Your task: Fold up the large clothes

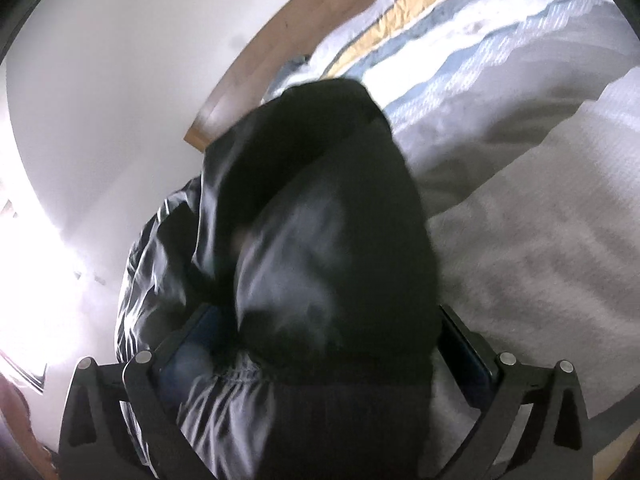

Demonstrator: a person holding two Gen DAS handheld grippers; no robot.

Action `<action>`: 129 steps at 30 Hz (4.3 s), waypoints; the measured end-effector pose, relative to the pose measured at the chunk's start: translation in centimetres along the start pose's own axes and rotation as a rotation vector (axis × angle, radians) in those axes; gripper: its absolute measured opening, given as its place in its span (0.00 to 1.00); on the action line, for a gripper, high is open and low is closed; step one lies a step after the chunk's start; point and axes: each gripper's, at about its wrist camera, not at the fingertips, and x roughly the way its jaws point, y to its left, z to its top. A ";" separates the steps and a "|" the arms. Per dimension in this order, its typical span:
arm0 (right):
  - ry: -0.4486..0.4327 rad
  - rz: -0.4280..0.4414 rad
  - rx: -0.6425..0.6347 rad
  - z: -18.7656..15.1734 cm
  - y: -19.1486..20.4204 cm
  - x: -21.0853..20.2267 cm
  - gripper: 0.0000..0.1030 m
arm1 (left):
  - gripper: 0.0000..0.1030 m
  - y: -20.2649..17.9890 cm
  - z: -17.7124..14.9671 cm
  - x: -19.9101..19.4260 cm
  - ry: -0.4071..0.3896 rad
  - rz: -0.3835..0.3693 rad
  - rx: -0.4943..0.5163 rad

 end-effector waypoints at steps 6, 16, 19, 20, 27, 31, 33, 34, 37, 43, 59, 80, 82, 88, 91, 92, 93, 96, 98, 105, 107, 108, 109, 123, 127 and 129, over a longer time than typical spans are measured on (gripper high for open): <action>-0.038 -0.049 -0.006 -0.7 -0.7 -1.8 1.00 | 0.53 -1.9 -0.2 -3.8 -0.111 0.133 0.031; -0.103 -0.196 -0.196 -3.1 5.4 -8.8 1.00 | 0.53 -11.7 -2.3 -6.9 -0.154 0.356 0.172; -0.100 -0.232 -0.234 -4.8 7.7 -10.7 1.00 | 0.53 -15.3 -2.8 -8.0 -0.147 0.372 0.188; -0.085 -0.241 -0.247 -5.5 8.6 -11.4 1.00 | 0.53 -16.7 -3.2 -8.5 -0.145 0.379 0.195; -0.072 -0.332 -0.330 -10.3 12.1 -14.6 1.00 | 0.54 -22.9 -7.4 -10.8 -0.111 0.487 0.225; -0.073 -0.386 -0.424 -13.4 14.8 -16.3 1.00 | 0.79 -26.0 -10.8 -11.8 -0.116 0.551 0.275; -0.077 -0.400 -0.469 -15.1 16.2 -17.3 1.00 | 0.79 -27.1 -12.2 -12.3 -0.121 0.559 0.285; -0.077 -0.406 -0.480 -15.7 16.6 -17.6 1.00 | 0.79 -27.8 -13.1 -12.4 -0.122 0.576 0.299; -0.090 -0.420 -0.509 -17.7 18.2 -18.8 0.99 | 0.80 -29.5 -15.5 -12.4 -0.114 0.611 0.326; -0.137 -0.463 -0.551 -21.0 20.2 -21.5 1.00 | 0.80 -31.4 -19.7 -12.5 -0.110 0.679 0.329; -0.212 -0.505 -0.562 -23.6 19.7 -26.2 0.99 | 0.80 -34.4 -23.8 -13.7 -0.125 0.701 0.375; -0.206 -0.505 -0.567 -23.8 18.7 -25.4 1.00 | 0.80 -33.1 -25.2 -11.8 -0.071 0.707 0.381; -0.204 -0.501 -0.563 -23.8 18.5 -25.3 0.99 | 0.80 -32.9 -25.2 -11.6 -0.066 0.711 0.381; -0.190 -0.499 -0.556 -23.8 18.0 -24.7 1.00 | 0.80 -32.5 -25.3 -11.2 -0.053 0.715 0.382; -0.184 -0.498 -0.550 -23.7 17.7 -24.5 1.00 | 0.80 -32.4 -25.4 -11.0 -0.048 0.717 0.384; -0.182 -0.498 -0.549 -23.7 17.7 -24.4 0.99 | 0.80 -32.4 -25.4 -11.0 -0.047 0.717 0.384; -0.180 -0.499 -0.549 -23.7 17.6 -24.3 0.99 | 0.80 -32.4 -25.4 -11.0 -0.047 0.716 0.383; -0.174 -0.498 -0.548 -23.8 17.5 -24.1 1.00 | 0.80 -32.3 -25.6 -10.7 -0.042 0.716 0.388; -0.172 -0.498 -0.549 -23.8 17.5 -24.0 1.00 | 0.80 -32.3 -25.7 -10.6 -0.038 0.714 0.391; -0.167 -0.499 -0.548 -23.9 17.4 -23.8 1.00 | 0.80 -32.3 -25.8 -10.4 -0.032 0.711 0.398; -0.166 -0.500 -0.549 -23.9 17.4 -23.8 1.00 | 0.80 -32.3 -25.9 -10.3 -0.031 0.710 0.398; -0.165 -0.500 -0.549 -23.9 17.4 -23.7 1.00 | 0.80 -32.3 -25.9 -10.3 -0.030 0.708 0.401; -0.164 -0.499 -0.550 -24.0 17.4 -23.7 1.00 | 0.80 -32.4 -25.9 -10.2 -0.030 0.710 0.402; -0.155 -0.499 -0.559 -24.3 17.5 -23.3 0.99 | 0.80 -31.8 -26.2 -10.2 -0.014 0.698 0.393; -0.153 -0.500 -0.561 -24.3 17.6 -23.2 1.00 | 0.80 -31.4 -26.0 -10.4 -0.010 0.696 0.384; -0.153 -0.500 -0.561 -24.3 17.6 -23.2 1.00 | 0.80 -31.2 -25.9 -10.4 -0.008 0.697 0.380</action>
